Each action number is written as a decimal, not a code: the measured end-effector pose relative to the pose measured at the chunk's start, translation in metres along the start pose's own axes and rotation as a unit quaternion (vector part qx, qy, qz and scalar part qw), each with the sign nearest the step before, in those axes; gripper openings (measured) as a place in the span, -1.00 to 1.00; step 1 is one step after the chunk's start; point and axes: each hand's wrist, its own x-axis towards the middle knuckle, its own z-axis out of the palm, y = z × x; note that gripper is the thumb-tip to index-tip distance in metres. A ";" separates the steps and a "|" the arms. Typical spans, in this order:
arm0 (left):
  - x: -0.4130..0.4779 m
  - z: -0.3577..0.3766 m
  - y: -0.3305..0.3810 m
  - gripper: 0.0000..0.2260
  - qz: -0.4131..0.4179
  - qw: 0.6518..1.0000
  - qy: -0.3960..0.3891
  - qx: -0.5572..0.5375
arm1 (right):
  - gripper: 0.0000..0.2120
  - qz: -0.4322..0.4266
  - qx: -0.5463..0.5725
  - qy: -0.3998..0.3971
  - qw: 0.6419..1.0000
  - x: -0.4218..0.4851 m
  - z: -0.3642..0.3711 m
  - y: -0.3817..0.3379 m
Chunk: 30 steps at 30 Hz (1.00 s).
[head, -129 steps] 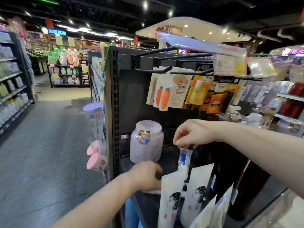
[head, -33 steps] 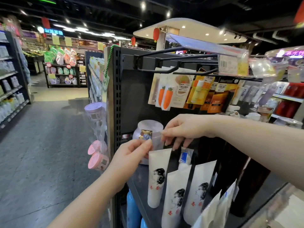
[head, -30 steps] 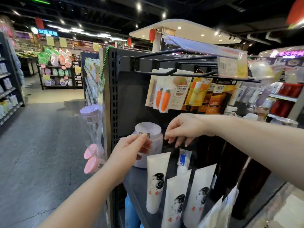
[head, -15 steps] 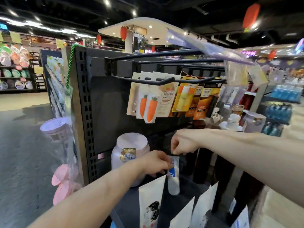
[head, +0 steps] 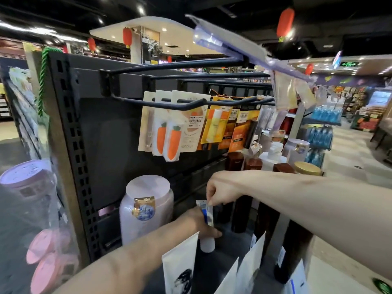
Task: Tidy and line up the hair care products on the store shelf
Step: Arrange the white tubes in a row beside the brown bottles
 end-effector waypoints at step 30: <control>-0.100 -0.049 -0.039 -0.62 0.131 0.784 -0.070 -0.602 | -0.54 -0.046 0.338 0.155 0.927 -0.045 -0.039 0.007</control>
